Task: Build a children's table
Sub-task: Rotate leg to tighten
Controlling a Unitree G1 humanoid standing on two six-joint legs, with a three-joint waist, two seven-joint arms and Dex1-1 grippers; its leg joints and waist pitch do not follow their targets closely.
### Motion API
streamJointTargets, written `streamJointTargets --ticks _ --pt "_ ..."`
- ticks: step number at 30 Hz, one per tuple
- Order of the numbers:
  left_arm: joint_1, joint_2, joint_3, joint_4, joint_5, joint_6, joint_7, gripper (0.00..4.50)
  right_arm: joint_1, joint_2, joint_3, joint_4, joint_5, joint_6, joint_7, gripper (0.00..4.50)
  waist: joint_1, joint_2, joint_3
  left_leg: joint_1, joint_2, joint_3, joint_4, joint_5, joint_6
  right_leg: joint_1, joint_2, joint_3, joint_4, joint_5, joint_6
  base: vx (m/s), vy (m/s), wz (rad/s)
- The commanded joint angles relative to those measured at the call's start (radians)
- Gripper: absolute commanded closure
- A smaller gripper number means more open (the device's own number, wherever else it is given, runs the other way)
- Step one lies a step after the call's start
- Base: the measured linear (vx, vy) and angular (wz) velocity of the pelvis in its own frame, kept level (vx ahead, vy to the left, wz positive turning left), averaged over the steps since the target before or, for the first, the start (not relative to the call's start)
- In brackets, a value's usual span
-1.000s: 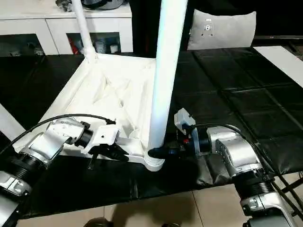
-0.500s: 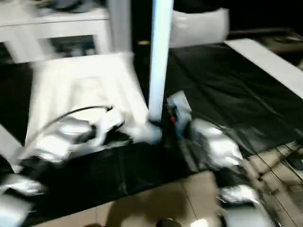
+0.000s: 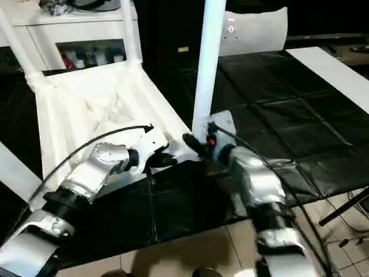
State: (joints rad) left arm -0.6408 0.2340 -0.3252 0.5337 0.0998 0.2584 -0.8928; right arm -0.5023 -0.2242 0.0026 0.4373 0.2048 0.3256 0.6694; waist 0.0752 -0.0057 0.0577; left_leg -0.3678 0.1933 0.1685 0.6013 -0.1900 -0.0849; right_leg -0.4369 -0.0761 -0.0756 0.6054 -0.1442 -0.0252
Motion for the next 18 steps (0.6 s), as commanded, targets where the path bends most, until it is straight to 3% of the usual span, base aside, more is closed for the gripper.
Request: streamJointTargets --ticks 1,4,7,11,12,14,18 --pt "-0.018 0.011 -0.012 -0.039 -0.005 -0.058 -0.045 4.50 0.005 -0.016 0.011 -0.035 0.021 -0.019 0.051 0.93 0.005 -0.002 -0.079 0.001 0.020 0.000 -0.062 -0.161 0.075 0.081 -0.056 0.038 -0.078 -0.278 -0.170 0.000 0.000 0.00" --pt "-0.005 0.056 -0.032 -0.040 -0.012 -0.119 -0.130 4.50 0.026 -0.075 0.026 -0.065 0.029 -0.043 0.169 0.60 0.014 -0.002 -0.076 0.004 0.023 -0.001 -0.065 -0.175 0.067 0.078 -0.056 0.040 -0.081 -0.313 -0.153 0.000 0.000 0.00" --pt "0.004 0.103 -0.051 -0.044 -0.038 -0.196 -0.253 4.50 0.051 -0.157 0.076 -0.100 0.039 -0.026 0.321 0.60 0.023 0.003 -0.076 0.011 0.025 0.000 -0.065 -0.189 0.064 0.075 -0.056 0.042 -0.081 -0.306 -0.162 0.000 0.000 0.00" --pt "-0.002 0.142 -0.073 -0.030 -0.053 -0.252 -0.357 4.50 0.063 -0.221 0.115 -0.128 0.071 -0.008 0.480 0.60 0.037 0.003 -0.078 0.008 0.030 0.000 -0.063 -0.177 0.069 0.076 -0.057 0.042 -0.072 -0.253 -0.182 0.000 0.000 0.00" --pt "0.000 0.161 -0.082 -0.040 -0.076 -0.260 -0.433 4.50 0.058 -0.242 0.126 -0.124 0.078 -0.015 0.542 0.87 0.040 0.002 -0.079 0.006 0.029 0.000 -0.063 -0.175 0.072 0.080 -0.058 0.041 -0.070 -0.252 -0.188 0.000 0.000 0.00" --pt "-0.005 0.174 -0.088 -0.039 -0.088 -0.279 -0.483 4.50 0.047 -0.256 0.132 -0.102 0.079 -0.042 0.596 0.98 0.046 0.001 -0.079 0.007 0.031 0.002 -0.061 -0.176 0.070 0.076 -0.059 0.041 -0.070 -0.260 -0.192 0.000 0.000 0.00" --pt "-0.012 0.184 -0.096 -0.028 -0.088 -0.314 -0.521 4.50 0.030 -0.273 0.149 -0.081 0.089 -0.025 0.666 1.34 0.059 0.004 -0.077 0.010 0.033 0.002 -0.063 -0.185 0.063 0.072 -0.059 0.042 -0.072 -0.285 -0.193 0.000 0.000 0.00"
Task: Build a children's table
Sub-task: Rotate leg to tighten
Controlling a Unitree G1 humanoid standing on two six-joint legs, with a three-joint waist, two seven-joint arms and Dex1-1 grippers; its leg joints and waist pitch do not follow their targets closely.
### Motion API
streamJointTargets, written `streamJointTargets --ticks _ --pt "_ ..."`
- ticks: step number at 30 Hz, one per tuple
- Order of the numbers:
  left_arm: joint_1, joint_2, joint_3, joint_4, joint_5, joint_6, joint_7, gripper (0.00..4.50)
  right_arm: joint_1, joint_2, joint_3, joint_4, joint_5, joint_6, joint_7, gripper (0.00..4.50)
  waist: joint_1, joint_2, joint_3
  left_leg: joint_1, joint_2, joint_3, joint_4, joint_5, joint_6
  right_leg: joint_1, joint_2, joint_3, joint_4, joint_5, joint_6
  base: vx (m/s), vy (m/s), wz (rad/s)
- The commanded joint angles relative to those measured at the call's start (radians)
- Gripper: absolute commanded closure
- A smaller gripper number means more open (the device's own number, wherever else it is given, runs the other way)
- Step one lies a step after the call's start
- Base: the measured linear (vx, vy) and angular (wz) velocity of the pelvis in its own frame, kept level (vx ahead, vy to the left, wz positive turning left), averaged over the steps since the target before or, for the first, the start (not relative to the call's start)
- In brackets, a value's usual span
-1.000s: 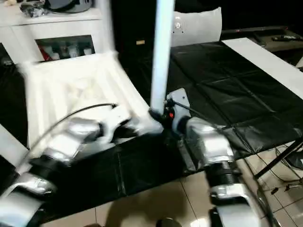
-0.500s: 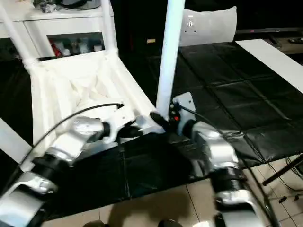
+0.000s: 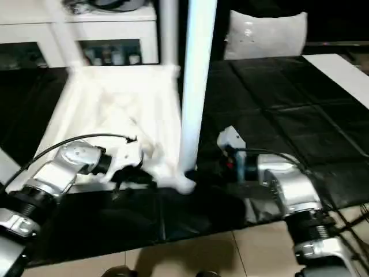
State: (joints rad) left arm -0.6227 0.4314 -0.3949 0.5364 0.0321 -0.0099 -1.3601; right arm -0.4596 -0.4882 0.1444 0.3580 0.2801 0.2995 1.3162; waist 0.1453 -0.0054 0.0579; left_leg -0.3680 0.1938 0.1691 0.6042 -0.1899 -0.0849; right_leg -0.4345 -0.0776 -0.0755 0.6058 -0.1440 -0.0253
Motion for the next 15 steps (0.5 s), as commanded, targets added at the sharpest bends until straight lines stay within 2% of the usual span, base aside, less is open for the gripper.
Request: streamJointTargets --ticks 1,2,3,7,9,15 --pt "-0.032 -0.010 -0.031 -0.029 -0.020 -0.052 -0.066 4.50 -0.014 -0.012 0.014 -0.008 0.021 0.000 0.034 1.39 -0.008 0.001 -0.078 0.011 0.033 0.001 -0.066 -0.188 0.058 0.070 -0.059 0.042 -0.072 -0.289 -0.190 0.000 0.000 0.00" --pt "-0.032 -0.003 -0.039 -0.031 -0.021 -0.059 -0.086 4.50 -0.015 -0.014 0.029 -0.018 0.030 0.009 0.056 1.39 -0.007 0.002 -0.077 0.009 0.033 0.000 -0.067 -0.190 0.057 0.072 -0.059 0.041 -0.071 -0.295 -0.185 0.000 0.000 0.00" --pt "-0.032 -0.001 -0.040 -0.028 -0.021 -0.065 -0.095 4.50 -0.016 -0.016 0.033 -0.020 0.031 0.012 0.067 1.66 -0.007 0.001 -0.077 0.009 0.033 0.000 -0.067 -0.191 0.056 0.072 -0.059 0.042 -0.072 -0.298 -0.184 0.000 0.000 0.00" --pt "-0.032 -0.002 -0.037 -0.022 -0.024 -0.072 -0.104 4.50 -0.014 -0.009 0.045 -0.028 0.037 0.024 0.089 1.86 -0.008 0.000 -0.078 0.006 0.031 -0.001 -0.067 -0.187 0.049 0.074 -0.059 0.041 -0.072 -0.309 -0.175 0.000 0.000 0.00" --pt "-0.033 -0.004 -0.037 -0.018 -0.024 -0.073 -0.102 4.50 -0.013 -0.004 0.047 -0.029 0.039 0.025 0.090 2.17 -0.009 0.000 -0.078 0.006 0.030 -0.001 -0.067 -0.186 0.046 0.073 -0.059 0.040 -0.074 -0.321 -0.170 0.000 0.000 0.00" --pt "-0.034 -0.010 -0.027 -0.008 -0.028 -0.081 -0.106 4.50 -0.011 0.011 0.050 -0.029 0.049 0.042 0.112 2.47 -0.009 0.002 -0.078 0.007 0.030 -0.002 -0.067 -0.182 0.043 0.072 -0.058 0.040 -0.073 -0.314 -0.169 0.000 0.000 0.00"
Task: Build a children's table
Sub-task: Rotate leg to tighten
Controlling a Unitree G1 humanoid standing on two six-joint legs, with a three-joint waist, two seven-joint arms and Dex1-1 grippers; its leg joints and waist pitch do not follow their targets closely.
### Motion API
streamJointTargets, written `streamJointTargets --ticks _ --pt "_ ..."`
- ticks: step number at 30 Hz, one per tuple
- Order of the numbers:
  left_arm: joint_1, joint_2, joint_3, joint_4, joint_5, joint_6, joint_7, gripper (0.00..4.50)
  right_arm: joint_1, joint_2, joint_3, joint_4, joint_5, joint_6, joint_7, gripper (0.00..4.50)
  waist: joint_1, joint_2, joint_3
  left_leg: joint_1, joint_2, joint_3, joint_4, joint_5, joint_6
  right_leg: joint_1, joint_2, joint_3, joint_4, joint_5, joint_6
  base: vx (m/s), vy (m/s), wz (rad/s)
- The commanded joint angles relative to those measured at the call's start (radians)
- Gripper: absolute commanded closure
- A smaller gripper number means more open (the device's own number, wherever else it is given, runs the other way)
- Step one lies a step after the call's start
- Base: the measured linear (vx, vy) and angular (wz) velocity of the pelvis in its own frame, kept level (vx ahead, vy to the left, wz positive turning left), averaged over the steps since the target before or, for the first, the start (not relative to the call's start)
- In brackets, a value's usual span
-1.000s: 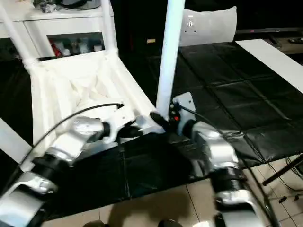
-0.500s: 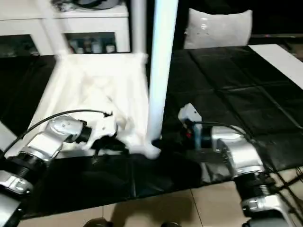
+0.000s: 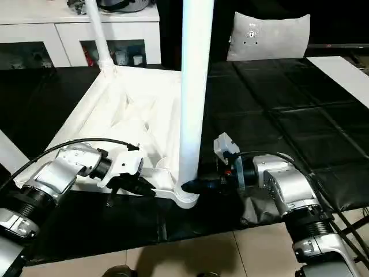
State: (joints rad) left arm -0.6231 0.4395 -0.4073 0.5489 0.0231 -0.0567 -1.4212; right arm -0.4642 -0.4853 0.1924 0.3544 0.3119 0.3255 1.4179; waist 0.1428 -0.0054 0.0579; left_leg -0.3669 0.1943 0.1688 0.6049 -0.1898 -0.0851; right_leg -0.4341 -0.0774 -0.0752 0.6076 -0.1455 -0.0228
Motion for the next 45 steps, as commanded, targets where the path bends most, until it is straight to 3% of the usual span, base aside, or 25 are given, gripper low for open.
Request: streamJointTargets --ticks 1,6,10,11,12,14,17,19,22,23,26,27,29,31,35,40,45 --pt "-0.032 -0.020 -0.010 -0.020 -0.021 -0.029 -0.040 4.50 -0.004 0.009 0.000 -0.030 0.026 0.025 0.009 2.47 -0.006 0.002 -0.079 0.006 0.030 -0.001 -0.067 -0.184 0.043 0.072 -0.058 0.040 -0.075 -0.311 -0.173 0.000 0.000 0.00" --pt "-0.029 -0.049 0.026 -0.025 -0.029 0.069 0.048 4.50 0.003 0.053 -0.042 -0.039 0.031 0.073 -0.129 2.50 -0.009 0.002 -0.076 0.005 0.028 -0.001 -0.068 -0.189 0.036 0.070 -0.057 0.040 -0.077 -0.339 -0.163 0.000 0.000 0.00" --pt "-0.019 -0.098 0.066 -0.062 -0.049 0.183 0.151 4.50 -0.025 0.117 -0.089 0.008 -0.015 0.102 -0.338 2.51 -0.020 -0.003 -0.072 0.003 0.018 -0.006 -0.070 -0.216 0.011 0.072 -0.060 0.032 -0.093 -0.481 -0.105 0.000 0.000 0.00" --pt "-0.018 -0.118 0.077 -0.069 -0.049 0.218 0.193 4.50 -0.039 0.137 -0.103 0.032 -0.036 0.100 -0.411 2.51 -0.036 -0.007 -0.071 -0.002 0.014 -0.007 -0.069 -0.212 0.003 0.073 -0.059 0.029 -0.097 -0.519 -0.082 0.000 0.000 0.00" --pt "-0.021 -0.147 0.088 -0.073 -0.039 0.255 0.257 4.50 -0.059 0.166 -0.122 0.067 -0.061 0.104 -0.511 2.51 -0.041 -0.006 -0.071 -0.001 0.014 -0.008 -0.070 -0.207 0.002 0.071 -0.060 0.028 -0.099 -0.525 -0.080 0.000 0.000 0.00" --pt "-0.029 -0.194 0.102 -0.067 -0.017 0.295 0.358 4.50 -0.085 0.216 -0.146 0.103 -0.096 0.116 -0.663 2.52 -0.067 -0.008 -0.071 -0.013 0.007 -0.010 -0.067 -0.201 0.000 0.077 -0.057 0.022 -0.102 -0.544 -0.063 0.000 0.000 0.00" --pt "-0.040 -0.250 0.116 -0.055 -0.002 0.327 0.455 4.50 -0.111 0.271 -0.170 0.137 -0.123 0.125 -0.817 2.52 -0.091 -0.009 -0.074 -0.011 0.003 -0.008 -0.062 -0.188 0.019 0.073 -0.053 0.022 -0.106 -0.523 -0.063 0.000 0.000 0.00" --pt "-0.047 -0.281 0.118 -0.049 0.008 0.337 0.502 4.50 -0.122 0.296 -0.172 0.162 -0.149 0.095 -0.890 2.52 -0.095 -0.006 -0.075 -0.007 0.004 -0.007 -0.060 -0.186 0.032 0.070 -0.052 0.020 -0.109 -0.506 -0.073 0.000 0.000 0.00" --pt "-0.052 -0.307 0.123 -0.051 0.013 0.344 0.541 4.50 -0.115 0.313 -0.173 0.188 -0.160 -0.027 -0.901 2.52 -0.093 -0.004 -0.079 -0.002 0.008 -0.003 -0.059 -0.183 0.051 0.067 -0.055 0.022 -0.109 -0.466 -0.091 0.000 0.000 0.00" --pt "-0.053 -0.309 0.122 -0.055 0.021 0.350 0.556 4.50 -0.113 0.317 -0.180 0.191 -0.158 -0.040 -0.897 2.00 -0.089 -0.004 -0.081 -0.006 0.011 -0.002 -0.061 -0.161 0.064 0.072 -0.054 0.023 -0.098 -0.395 -0.119 0.000 0.000 0.00" --pt "-0.051 -0.301 0.123 -0.057 0.036 0.345 0.571 4.50 -0.096 0.320 -0.199 0.150 -0.123 -0.007 -0.852 1.88 -0.083 0.000 -0.084 -0.007 0.016 -0.003 -0.062 -0.124 0.077 0.078 -0.052 0.024 -0.084 -0.292 -0.154 0.000 0.000 0.00" --pt "-0.051 -0.298 0.124 -0.056 0.040 0.343 0.574 4.50 -0.091 0.318 -0.200 0.139 -0.115 0.001 -0.838 1.81 -0.074 0.003 -0.087 -0.002 0.021 -0.002 -0.062 -0.100 0.086 0.079 -0.054 0.026 -0.078 -0.226 -0.182 0.000 0.000 0.00" --pt "-0.049 -0.288 0.121 -0.055 0.049 0.335 0.575 4.50 -0.078 0.307 -0.193 0.122 -0.110 0.003 -0.814 1.55 -0.065 0.005 -0.089 -0.004 0.023 -0.002 -0.061 -0.075 0.101 0.083 -0.054 0.027 -0.065 -0.128 -0.221 0.000 0.000 0.00" --pt "-0.044 -0.270 0.112 -0.055 0.056 0.314 0.560 4.50 -0.061 0.286 -0.184 0.104 -0.105 -0.013 -0.773 1.50 -0.058 0.005 -0.088 -0.002 0.023 0.000 -0.061 -0.092 0.105 0.085 -0.055 0.027 -0.067 -0.130 -0.220 0.000 0.000 0.00" --pt "-0.035 -0.227 0.097 -0.052 0.057 0.280 0.503 4.50 -0.037 0.234 -0.171 0.083 -0.087 -0.055 -0.671 1.09 -0.048 0.010 -0.082 0.003 0.025 0.000 -0.065 -0.145 0.081 0.082 -0.059 0.026 -0.079 -0.215 -0.199 0.000 0.000 0.00" --pt "-0.021 -0.130 0.066 -0.041 0.044 0.177 0.335 4.50 -0.004 0.111 -0.133 0.026 -0.062 -0.054 -0.433 0.68 -0.039 0.009 -0.080 0.003 0.027 -0.002 -0.068 -0.178 0.072 0.084 -0.059 0.022 -0.088 -0.299 -0.158 0.000 0.000 0.00" --pt "-0.023 -0.073 0.032 0.001 0.048 0.063 0.217 4.50 -0.010 0.038 -0.082 0.042 -0.088 -0.127 -0.285 0.58 -0.029 0.011 -0.079 0.007 0.029 0.001 -0.067 -0.193 0.064 0.076 -0.059 0.022 -0.089 -0.313 -0.162 0.000 0.000 0.00"
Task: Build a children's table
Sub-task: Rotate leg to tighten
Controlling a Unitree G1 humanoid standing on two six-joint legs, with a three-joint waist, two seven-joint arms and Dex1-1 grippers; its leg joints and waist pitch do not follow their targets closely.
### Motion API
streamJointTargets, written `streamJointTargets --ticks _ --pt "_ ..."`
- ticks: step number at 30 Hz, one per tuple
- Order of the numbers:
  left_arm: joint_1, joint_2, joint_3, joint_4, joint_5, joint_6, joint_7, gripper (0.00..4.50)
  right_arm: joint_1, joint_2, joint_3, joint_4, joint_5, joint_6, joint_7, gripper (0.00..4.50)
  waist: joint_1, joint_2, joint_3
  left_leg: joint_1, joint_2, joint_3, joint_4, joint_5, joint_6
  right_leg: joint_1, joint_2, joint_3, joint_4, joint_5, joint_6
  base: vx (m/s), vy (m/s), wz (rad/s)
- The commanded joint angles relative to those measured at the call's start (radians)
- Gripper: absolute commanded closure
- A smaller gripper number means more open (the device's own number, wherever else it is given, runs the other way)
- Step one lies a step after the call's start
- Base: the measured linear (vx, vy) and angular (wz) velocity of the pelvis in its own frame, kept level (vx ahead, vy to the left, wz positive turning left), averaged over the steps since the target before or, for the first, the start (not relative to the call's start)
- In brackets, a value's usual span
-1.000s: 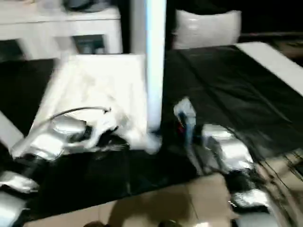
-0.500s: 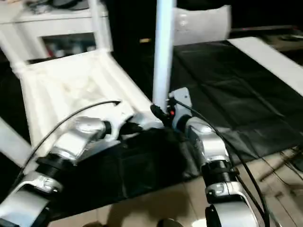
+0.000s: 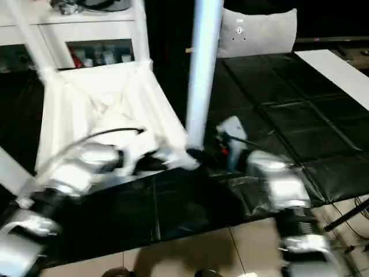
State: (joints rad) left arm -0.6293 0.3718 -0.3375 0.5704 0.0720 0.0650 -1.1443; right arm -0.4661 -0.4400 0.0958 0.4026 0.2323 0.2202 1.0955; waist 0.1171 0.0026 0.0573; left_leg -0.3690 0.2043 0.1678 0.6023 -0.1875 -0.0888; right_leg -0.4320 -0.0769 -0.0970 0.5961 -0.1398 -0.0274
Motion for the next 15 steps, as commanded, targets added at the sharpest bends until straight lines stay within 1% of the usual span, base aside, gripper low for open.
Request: streamJointTargets --ticks 1,2,3,4,5,7,8,9,10,11,15 --pt "-0.015 0.011 -0.052 -0.021 -0.006 -0.090 -0.107 4.50 -0.010 -0.020 0.027 -0.004 -0.008 -0.041 0.075 0.58 0.002 0.004 -0.079 0.010 0.022 0.001 -0.065 -0.194 0.066 0.074 -0.062 0.045 -0.074 -0.312 -0.163 0.000 0.000 0.00" --pt "-0.015 0.026 -0.067 -0.022 -0.011 -0.115 -0.155 4.50 -0.014 -0.034 0.040 -0.002 -0.003 -0.054 0.121 0.58 0.005 0.003 -0.080 0.008 0.024 0.001 -0.065 -0.191 0.067 0.076 -0.063 0.045 -0.072 -0.304 -0.166 0.000 0.000 0.00" --pt "-0.015 0.026 -0.067 -0.022 -0.011 -0.115 -0.155 4.50 -0.014 -0.034 0.040 -0.002 -0.003 -0.054 0.121 0.58 0.008 0.004 -0.081 0.009 0.024 0.001 -0.065 -0.188 0.067 0.075 -0.062 0.045 -0.070 -0.296 -0.170 0.000 0.000 0.00" --pt "-0.015 0.036 -0.075 -0.023 -0.014 -0.131 -0.184 4.50 -0.015 -0.042 0.048 -0.004 0.002 -0.056 0.150 0.76 0.009 0.005 -0.081 0.009 0.025 0.002 -0.064 -0.184 0.067 0.074 -0.062 0.046 -0.069 -0.286 -0.174 0.000 0.000 0.00" --pt "-0.018 0.045 -0.084 -0.026 -0.016 -0.150 -0.213 4.50 -0.016 -0.050 0.058 -0.012 0.013 -0.045 0.191 0.76 0.018 0.004 -0.081 0.012 0.027 0.003 -0.064 -0.181 0.070 0.073 -0.061 0.046 -0.067 -0.274 -0.183 0.000 0.000 0.00" --pt "-0.020 0.053 -0.091 -0.027 -0.018 -0.170 -0.238 4.50 -0.015 -0.056 0.066 -0.021 0.024 -0.033 0.227 1.05 0.025 0.005 -0.082 0.011 0.028 0.003 -0.064 -0.183 0.071 0.072 -0.063 0.047 -0.066 -0.273 -0.186 0.000 0.000 0.00" --pt "-0.023 0.055 -0.092 -0.023 -0.019 -0.178 -0.250 4.50 -0.015 -0.059 0.072 -0.025 0.028 -0.034 0.245 1.05 0.027 0.006 -0.081 0.012 0.029 0.003 -0.064 -0.183 0.068 0.071 -0.063 0.047 -0.066 -0.273 -0.186 0.000 0.000 0.00" --pt "-0.026 0.056 -0.095 -0.021 -0.021 -0.188 -0.265 4.50 -0.014 -0.063 0.079 -0.029 0.031 -0.032 0.263 1.11 0.028 0.002 -0.081 0.012 0.029 0.003 -0.065 -0.188 0.065 0.072 -0.063 0.046 -0.066 -0.276 -0.186 0.000 0.000 0.00" --pt "-0.026 0.056 -0.095 -0.021 -0.021 -0.188 -0.265 4.50 -0.014 -0.063 0.079 -0.029 0.031 -0.032 0.263 1.18 0.029 0.003 -0.081 0.012 0.029 0.003 -0.065 -0.188 0.063 0.073 -0.063 0.046 -0.064 -0.277 -0.185 0.000 0.000 0.00" --pt "-0.031 0.058 -0.099 -0.021 -0.027 -0.203 -0.293 4.50 -0.010 -0.065 0.097 -0.033 0.033 -0.038 0.297 1.38 0.030 0.000 -0.081 0.011 0.028 0.003 -0.065 -0.190 0.061 0.073 -0.065 0.046 -0.067 -0.292 -0.180 0.000 0.000 0.00" --pt "-0.035 0.058 -0.104 -0.024 -0.039 -0.217 -0.329 4.50 -0.011 -0.061 0.112 -0.021 0.041 -0.038 0.343 1.56 0.031 -0.002 -0.080 0.009 0.027 0.003 -0.065 -0.189 0.061 0.075 -0.066 0.046 -0.069 -0.325 -0.164 0.000 0.000 0.00"
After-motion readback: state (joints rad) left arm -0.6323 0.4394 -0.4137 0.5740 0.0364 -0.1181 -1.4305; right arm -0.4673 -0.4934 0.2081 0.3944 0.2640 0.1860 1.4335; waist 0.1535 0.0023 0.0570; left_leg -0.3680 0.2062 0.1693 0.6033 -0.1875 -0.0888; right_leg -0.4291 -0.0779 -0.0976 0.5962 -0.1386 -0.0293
